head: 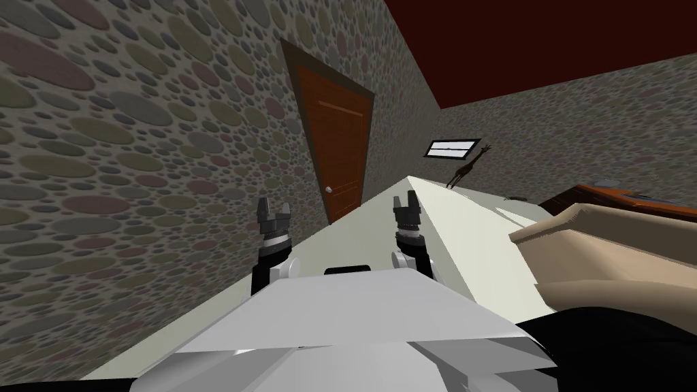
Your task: Pull the door open
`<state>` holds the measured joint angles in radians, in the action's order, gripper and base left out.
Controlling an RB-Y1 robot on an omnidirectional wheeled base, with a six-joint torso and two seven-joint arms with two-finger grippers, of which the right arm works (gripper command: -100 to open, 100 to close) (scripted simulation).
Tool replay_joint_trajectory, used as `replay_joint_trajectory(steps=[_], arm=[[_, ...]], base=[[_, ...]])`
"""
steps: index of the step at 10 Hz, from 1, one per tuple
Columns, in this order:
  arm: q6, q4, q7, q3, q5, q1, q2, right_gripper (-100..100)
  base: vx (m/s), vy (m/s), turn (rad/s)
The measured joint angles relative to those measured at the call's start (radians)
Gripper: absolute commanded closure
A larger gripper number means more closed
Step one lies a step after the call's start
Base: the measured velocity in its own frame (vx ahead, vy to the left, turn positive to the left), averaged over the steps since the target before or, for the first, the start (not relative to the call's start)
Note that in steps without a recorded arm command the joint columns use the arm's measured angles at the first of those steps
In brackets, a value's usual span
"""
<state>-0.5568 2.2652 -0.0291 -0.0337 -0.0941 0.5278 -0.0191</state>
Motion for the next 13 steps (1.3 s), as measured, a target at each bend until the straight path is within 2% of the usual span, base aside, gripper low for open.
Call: replay_joint_trajectory(steps=[2, 5, 10, 11, 13], arm=[[-0.001, -0.034, 0.031, 0.000, -0.017, -0.014, 0.013, -100], [-0.031, -0.105, 0.086, -0.003, -0.046, -0.026, 0.029, -100], [-0.053, -0.205, 0.181, -0.008, -0.096, -0.053, 0.052, -100], [-0.065, -0.233, 0.199, -0.007, -0.104, -0.058, 0.056, -100], [-0.067, -0.262, 0.233, -0.008, -0.124, -0.067, 0.066, -100]], base=[[0.127, 0.085, 0.003], [0.148, 0.083, 0.016], [0.104, 0.040, 0.014], [0.107, 0.045, 0.009], [0.096, 0.043, 0.017]])
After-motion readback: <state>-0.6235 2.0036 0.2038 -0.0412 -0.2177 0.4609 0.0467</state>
